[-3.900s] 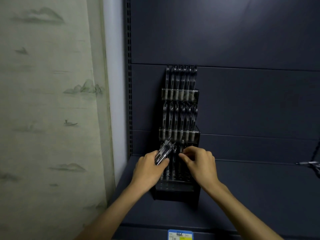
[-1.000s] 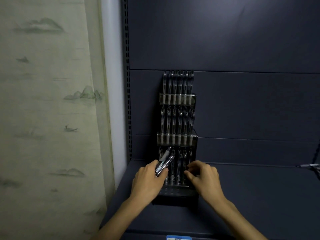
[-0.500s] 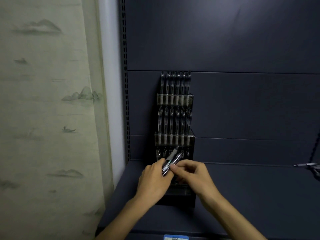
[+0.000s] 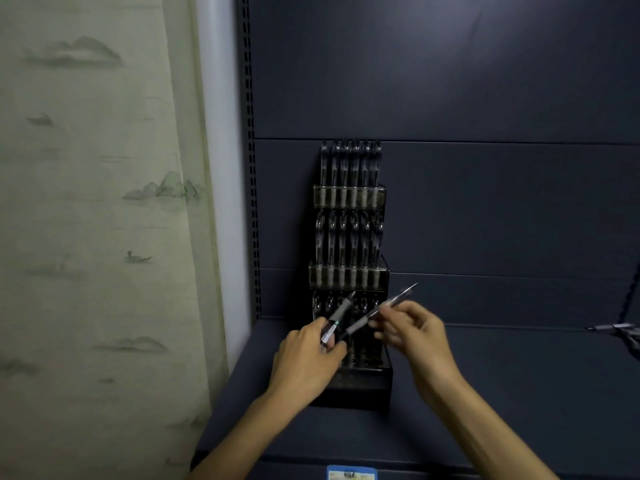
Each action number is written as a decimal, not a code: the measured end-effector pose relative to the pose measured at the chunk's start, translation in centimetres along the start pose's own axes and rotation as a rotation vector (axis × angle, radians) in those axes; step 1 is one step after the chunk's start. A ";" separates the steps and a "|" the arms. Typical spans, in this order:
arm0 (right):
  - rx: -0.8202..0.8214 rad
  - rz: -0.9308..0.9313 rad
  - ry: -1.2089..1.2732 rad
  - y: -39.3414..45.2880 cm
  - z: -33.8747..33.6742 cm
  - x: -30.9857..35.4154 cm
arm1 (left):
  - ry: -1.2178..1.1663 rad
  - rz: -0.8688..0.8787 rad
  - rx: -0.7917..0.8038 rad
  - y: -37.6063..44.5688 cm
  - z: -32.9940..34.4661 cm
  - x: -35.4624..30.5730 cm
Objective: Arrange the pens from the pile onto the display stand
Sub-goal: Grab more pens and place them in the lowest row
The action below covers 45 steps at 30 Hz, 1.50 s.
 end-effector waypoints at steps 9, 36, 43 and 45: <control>-0.046 -0.338 -0.828 1.1 -1.7 2.2 | -0.019 -0.049 -0.023 0.0 -1.0 1.5; -0.049 -0.387 -0.895 2.3 -1.6 1.3 | -0.011 -0.042 -0.023 -0.1 -0.9 1.7; -0.033 -0.336 -0.969 2.4 -1.8 0.1 | -0.026 -0.036 -0.023 -0.1 -0.9 1.9; 0.004 -0.293 -1.042 2.4 -1.8 -0.8 | -0.013 -0.035 -0.025 -0.2 -0.8 1.9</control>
Point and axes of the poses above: each hand's wrist, its own y-axis towards the middle knuckle, its own z-axis out of the palm, x = y × z, the point moved 8 cm from there along y, towards the middle knuckle, and after that the axes turned 6 degrees about x, right-handed, at the moved point
